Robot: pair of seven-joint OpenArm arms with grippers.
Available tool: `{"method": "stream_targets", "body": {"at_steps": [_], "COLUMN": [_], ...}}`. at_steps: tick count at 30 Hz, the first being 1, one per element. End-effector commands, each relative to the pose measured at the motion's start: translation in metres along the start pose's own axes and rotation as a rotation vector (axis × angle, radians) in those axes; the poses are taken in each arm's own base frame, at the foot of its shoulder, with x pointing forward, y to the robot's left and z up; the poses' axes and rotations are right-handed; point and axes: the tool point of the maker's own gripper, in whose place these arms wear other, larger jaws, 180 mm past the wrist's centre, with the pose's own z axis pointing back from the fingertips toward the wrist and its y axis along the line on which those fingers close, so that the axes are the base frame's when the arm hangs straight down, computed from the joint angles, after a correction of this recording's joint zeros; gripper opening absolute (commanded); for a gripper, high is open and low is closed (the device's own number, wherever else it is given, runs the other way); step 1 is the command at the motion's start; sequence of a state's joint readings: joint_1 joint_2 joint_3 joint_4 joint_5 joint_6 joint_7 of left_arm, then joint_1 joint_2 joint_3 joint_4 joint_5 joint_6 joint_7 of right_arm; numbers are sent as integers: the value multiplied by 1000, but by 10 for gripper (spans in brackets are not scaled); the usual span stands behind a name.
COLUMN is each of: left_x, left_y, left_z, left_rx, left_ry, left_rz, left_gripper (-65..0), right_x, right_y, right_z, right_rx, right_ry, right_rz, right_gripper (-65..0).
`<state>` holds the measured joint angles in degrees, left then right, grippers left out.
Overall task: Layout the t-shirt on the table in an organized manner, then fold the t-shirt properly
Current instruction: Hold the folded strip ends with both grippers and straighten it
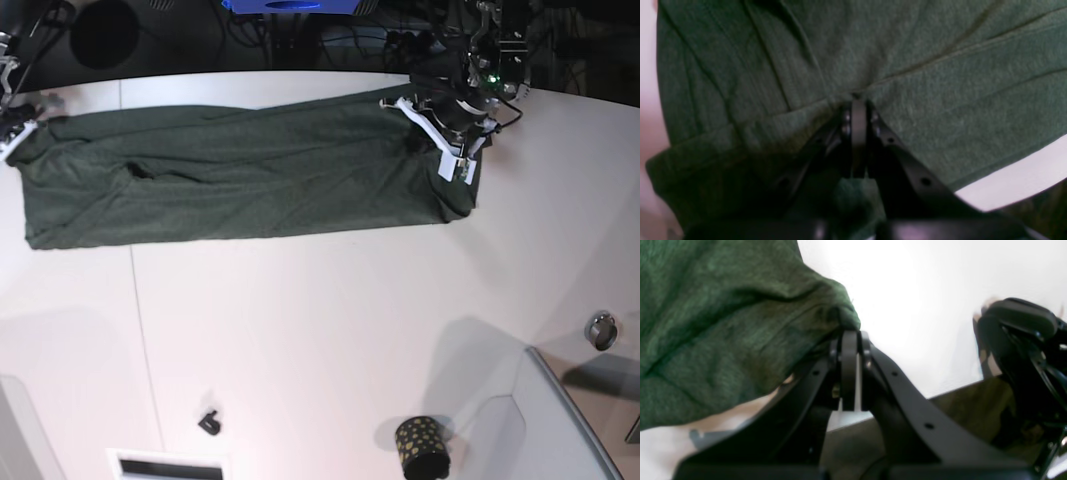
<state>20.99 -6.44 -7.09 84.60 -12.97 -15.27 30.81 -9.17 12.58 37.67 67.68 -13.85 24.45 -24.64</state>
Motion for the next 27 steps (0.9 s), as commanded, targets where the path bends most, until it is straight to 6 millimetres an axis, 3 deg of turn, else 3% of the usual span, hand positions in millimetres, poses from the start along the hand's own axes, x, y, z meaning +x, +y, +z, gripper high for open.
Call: {"method": "stream_targets", "body": {"at_steps": [1,4,11,13,18,20,23,25,27], "left_x": [-14,-16,-13,-13,-13,-13,-14,-13,-13], "left_y": [9,10,15,15,15,15,14,14,14], "left_z": [0,-1,-1,-1,-1,-1,-1,-1,-1], "left_rx": [32,33,41,41,41,41,40,40,40], "left_ry": [57,64,62,62,62,62,63,62,62], "left_rz": [-8,-5,-15,-16,-15,-15,-15,-15,-15], "left_gripper": [-650,-650,-650,-650,-650,-650,-650,-650,-650], "right_x": [12,15,-3,3,12,21,38,37,37], "right_y": [-12,-25,-53,-53,-55,-64,-75,-78,-69], "right_z": [2,3,-4,-5,-4,1,14,25,35], "right_rx": [-21,-42,-65,-65,-70,-93,-165,-226,-237], "right_ry": [-37,-41,24,16,-5,-30,-92,-117,-142], "right_rz": [11,27,44,37,37,39,26,16,22], "right_gripper": [-641,-636,-633,-623,-419,-369,-387,-402,-401]}}
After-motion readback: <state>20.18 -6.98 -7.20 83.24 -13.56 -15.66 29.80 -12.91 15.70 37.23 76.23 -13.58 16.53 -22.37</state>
